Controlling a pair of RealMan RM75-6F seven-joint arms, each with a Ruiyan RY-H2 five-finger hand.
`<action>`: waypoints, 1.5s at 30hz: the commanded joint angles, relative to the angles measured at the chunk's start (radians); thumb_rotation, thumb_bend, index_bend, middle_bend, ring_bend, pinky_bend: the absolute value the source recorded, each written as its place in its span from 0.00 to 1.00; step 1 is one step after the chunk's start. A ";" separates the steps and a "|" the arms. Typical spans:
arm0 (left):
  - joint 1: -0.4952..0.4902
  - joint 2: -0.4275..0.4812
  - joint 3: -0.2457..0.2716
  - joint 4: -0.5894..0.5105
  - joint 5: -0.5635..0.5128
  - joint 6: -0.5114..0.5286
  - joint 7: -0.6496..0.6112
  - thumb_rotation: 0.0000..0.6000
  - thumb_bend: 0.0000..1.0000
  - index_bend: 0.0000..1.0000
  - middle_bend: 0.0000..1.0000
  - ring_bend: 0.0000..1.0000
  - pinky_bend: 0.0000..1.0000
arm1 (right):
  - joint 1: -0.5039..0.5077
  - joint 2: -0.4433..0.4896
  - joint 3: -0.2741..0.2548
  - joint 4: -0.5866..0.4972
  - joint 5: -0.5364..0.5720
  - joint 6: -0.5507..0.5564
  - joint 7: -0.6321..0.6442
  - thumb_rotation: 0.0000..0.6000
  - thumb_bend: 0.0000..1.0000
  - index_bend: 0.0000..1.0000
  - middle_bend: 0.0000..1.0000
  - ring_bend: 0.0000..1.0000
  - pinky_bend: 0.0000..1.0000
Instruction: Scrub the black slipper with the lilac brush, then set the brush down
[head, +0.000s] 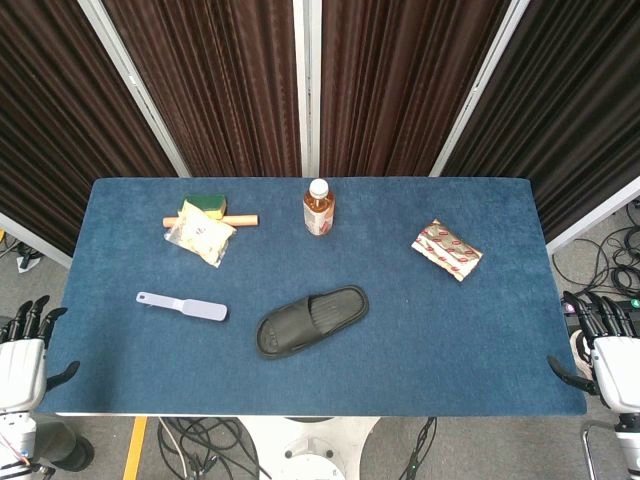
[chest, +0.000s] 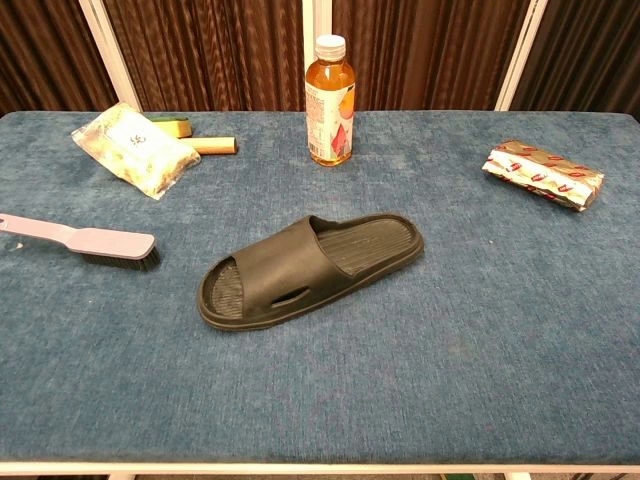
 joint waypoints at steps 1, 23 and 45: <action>0.004 -0.004 0.001 0.004 0.002 0.004 0.000 1.00 0.07 0.30 0.23 0.13 0.25 | -0.006 0.001 -0.002 0.005 -0.006 0.006 0.010 1.00 0.15 0.00 0.14 0.00 0.02; -0.434 -0.091 -0.118 0.272 -0.140 -0.686 -0.140 1.00 0.07 0.30 0.23 0.13 0.26 | 0.058 0.035 0.020 -0.031 -0.030 -0.066 -0.023 1.00 0.15 0.00 0.14 0.00 0.02; -0.584 -0.216 -0.079 0.421 -0.380 -0.860 0.023 1.00 0.07 0.57 0.53 0.40 0.42 | 0.062 0.036 0.021 -0.023 0.014 -0.101 -0.019 1.00 0.15 0.00 0.14 0.00 0.02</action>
